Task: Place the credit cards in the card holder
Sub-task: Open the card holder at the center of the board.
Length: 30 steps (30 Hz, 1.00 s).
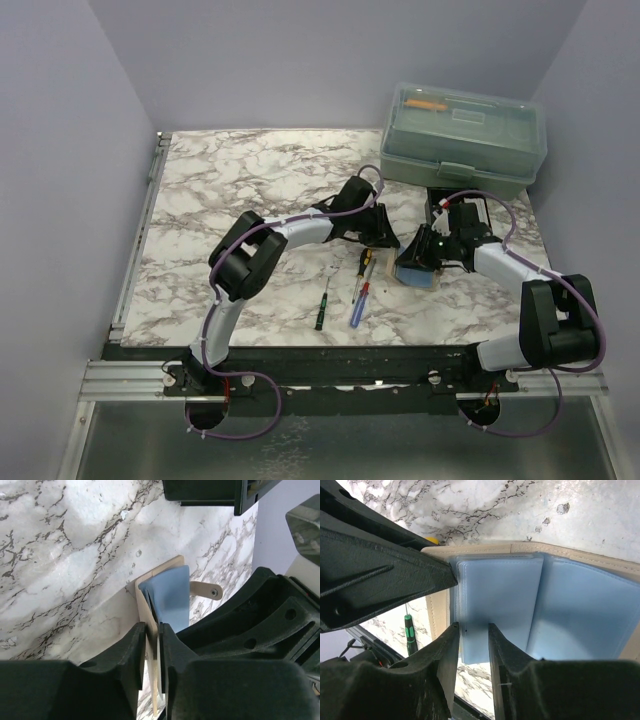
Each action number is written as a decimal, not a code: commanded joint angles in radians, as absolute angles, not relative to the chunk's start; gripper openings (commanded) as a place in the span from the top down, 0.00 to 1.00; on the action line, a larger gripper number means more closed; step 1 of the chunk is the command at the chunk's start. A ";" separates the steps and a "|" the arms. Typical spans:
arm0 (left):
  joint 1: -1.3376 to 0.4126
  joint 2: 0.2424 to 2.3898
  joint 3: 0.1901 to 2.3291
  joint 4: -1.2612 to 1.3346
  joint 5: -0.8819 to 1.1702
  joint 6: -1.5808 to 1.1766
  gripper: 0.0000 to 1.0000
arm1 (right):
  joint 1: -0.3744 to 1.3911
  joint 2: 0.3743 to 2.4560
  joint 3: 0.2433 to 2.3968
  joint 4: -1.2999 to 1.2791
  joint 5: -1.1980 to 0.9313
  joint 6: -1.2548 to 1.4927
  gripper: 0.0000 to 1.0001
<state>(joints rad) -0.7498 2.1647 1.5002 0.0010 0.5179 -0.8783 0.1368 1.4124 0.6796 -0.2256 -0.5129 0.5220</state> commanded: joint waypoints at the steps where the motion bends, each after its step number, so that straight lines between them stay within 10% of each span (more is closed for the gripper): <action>1: -0.754 2.187 1.544 -0.027 0.475 -0.864 0.80 | 0.141 1.389 0.679 -0.210 -0.538 0.506 0.67; 20: -0.778 2.169 1.586 -0.120 0.393 -0.789 1.00 | 0.165 1.399 0.791 -0.428 -0.298 0.478 0.29; 30: -0.779 2.157 1.586 -0.122 0.393 -0.788 1.00 | 0.186 1.458 0.799 -0.396 -0.290 0.478 0.30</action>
<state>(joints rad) -0.7727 2.1773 1.5627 -0.1074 0.4133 -0.8032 0.1780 1.4353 0.7692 -0.3916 -0.3305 0.4946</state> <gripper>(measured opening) 0.070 0.723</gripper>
